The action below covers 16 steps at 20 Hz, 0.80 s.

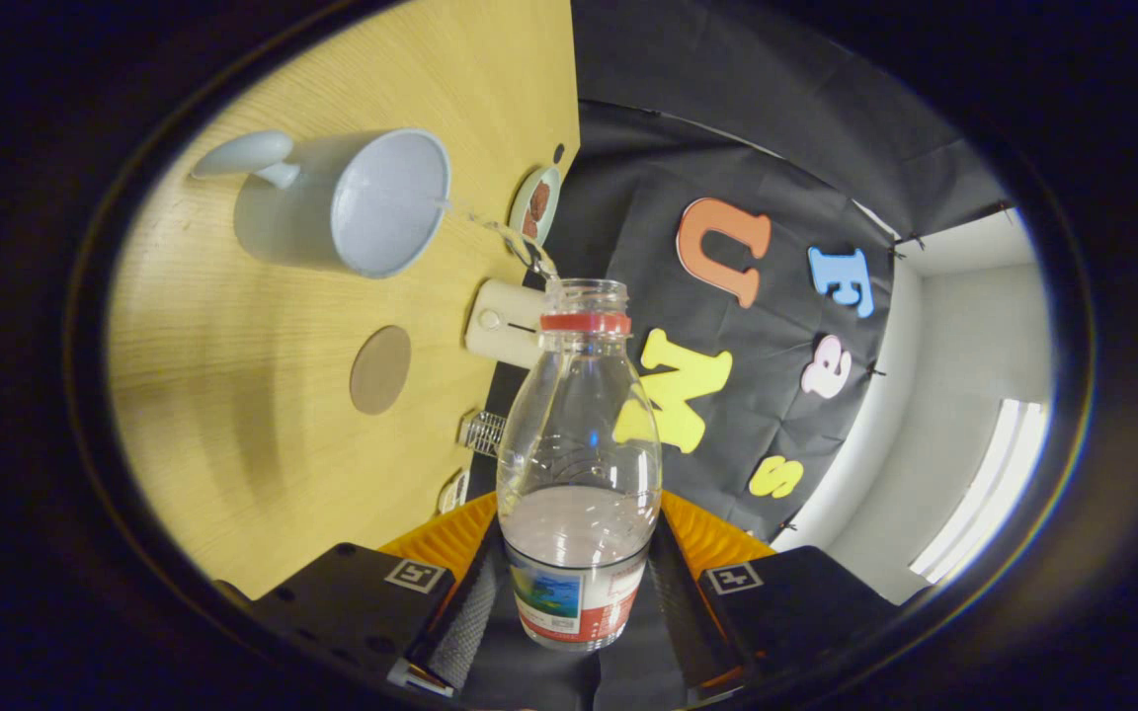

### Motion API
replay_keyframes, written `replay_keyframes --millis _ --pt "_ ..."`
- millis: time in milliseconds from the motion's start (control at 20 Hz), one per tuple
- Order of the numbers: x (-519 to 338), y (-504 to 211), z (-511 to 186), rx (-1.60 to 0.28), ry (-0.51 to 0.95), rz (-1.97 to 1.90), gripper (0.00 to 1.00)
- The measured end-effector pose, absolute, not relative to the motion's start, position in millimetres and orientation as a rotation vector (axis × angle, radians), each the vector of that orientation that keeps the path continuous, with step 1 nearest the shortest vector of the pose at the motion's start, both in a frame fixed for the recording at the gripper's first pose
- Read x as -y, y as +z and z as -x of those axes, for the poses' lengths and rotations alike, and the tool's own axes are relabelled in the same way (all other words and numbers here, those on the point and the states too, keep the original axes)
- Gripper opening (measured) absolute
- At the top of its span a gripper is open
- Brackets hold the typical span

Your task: Take the bottle from table, then pour the juice into the cup, finally place the bottle on the coaster

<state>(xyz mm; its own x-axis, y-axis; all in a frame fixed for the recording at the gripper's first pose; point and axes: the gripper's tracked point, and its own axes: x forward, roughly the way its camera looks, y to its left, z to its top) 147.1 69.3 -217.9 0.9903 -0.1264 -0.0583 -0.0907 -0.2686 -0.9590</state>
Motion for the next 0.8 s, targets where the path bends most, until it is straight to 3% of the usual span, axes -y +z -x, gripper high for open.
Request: replay_keyframes --millis 800 --pt "-70.4 -210.9 -152.4 -0.131 -0.014 1.943 0.81"
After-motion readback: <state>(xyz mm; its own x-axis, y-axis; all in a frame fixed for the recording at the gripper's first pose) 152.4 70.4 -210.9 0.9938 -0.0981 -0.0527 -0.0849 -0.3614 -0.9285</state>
